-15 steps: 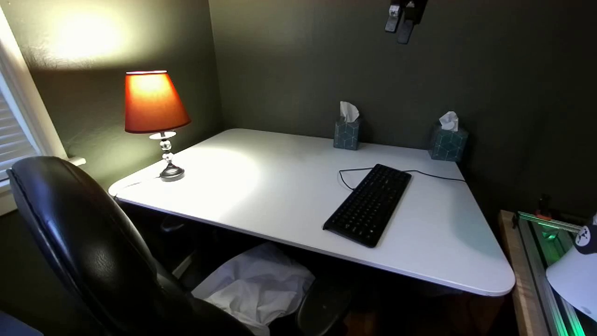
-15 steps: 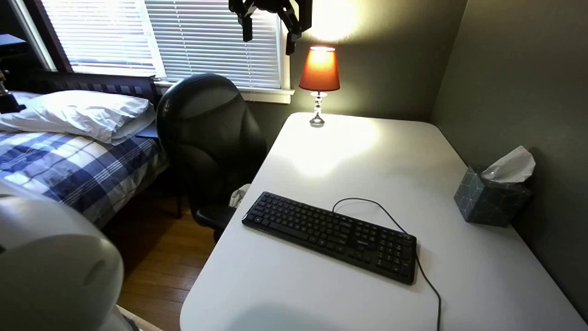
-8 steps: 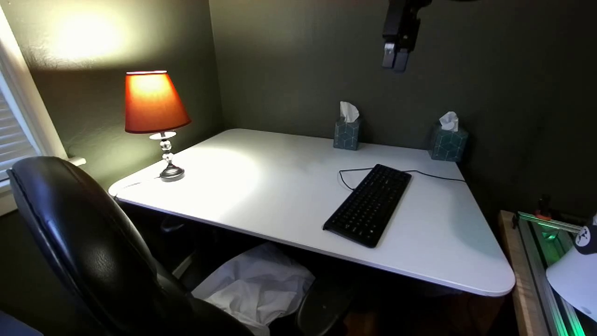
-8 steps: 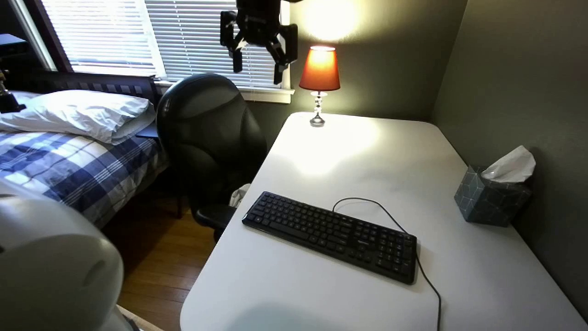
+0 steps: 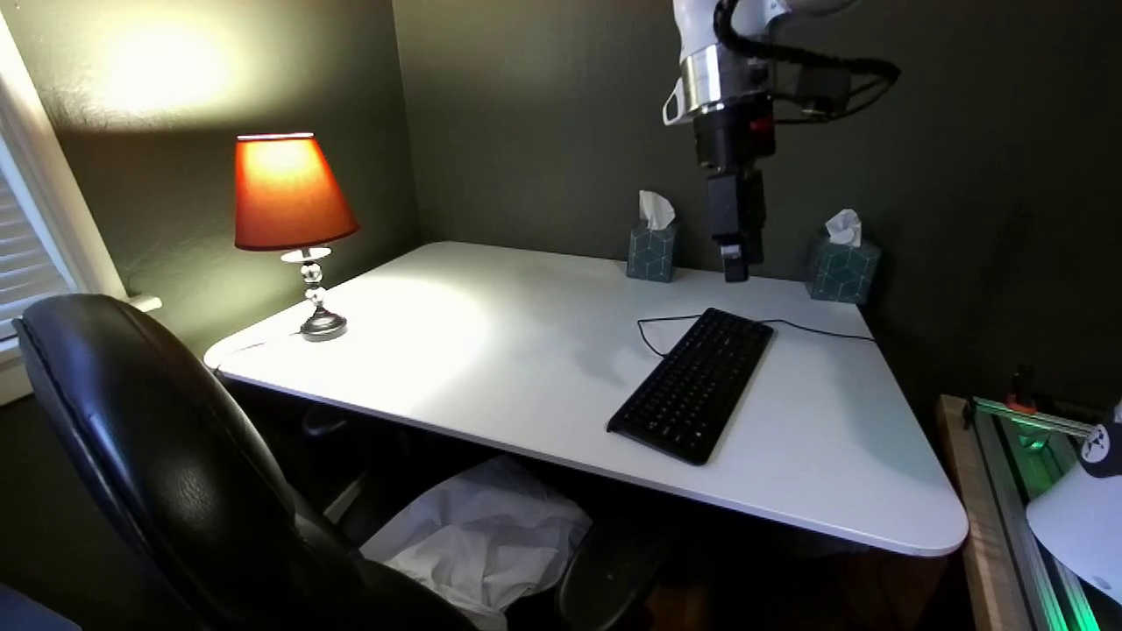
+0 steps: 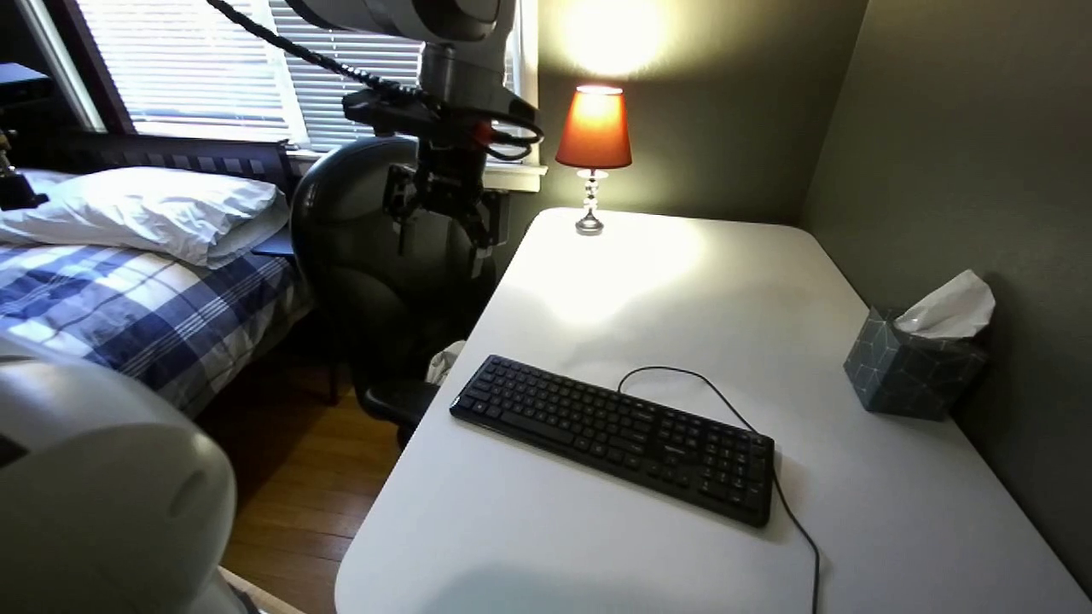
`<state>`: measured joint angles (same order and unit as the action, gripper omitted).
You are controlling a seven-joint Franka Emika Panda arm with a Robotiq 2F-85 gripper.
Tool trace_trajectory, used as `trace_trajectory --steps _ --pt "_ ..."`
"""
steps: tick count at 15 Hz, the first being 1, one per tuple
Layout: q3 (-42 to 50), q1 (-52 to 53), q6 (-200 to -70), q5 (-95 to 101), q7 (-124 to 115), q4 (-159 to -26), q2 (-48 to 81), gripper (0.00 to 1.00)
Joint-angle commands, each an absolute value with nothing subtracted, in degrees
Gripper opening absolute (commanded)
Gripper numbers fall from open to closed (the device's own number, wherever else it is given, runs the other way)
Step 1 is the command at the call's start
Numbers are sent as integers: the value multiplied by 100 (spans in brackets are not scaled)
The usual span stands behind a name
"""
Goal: Press the far left control key on the keyboard
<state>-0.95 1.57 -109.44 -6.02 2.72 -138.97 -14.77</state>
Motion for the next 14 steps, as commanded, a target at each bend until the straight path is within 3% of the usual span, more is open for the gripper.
trace_trajectory --steps 1,5,14 --pt "-95 160 -11068 -582 263 -13797 -722 100" --pt "-141 191 -11222 -742 147 -13733 2 100" --pt "-110 149 -11123 -625 263 -13788 -282 100"
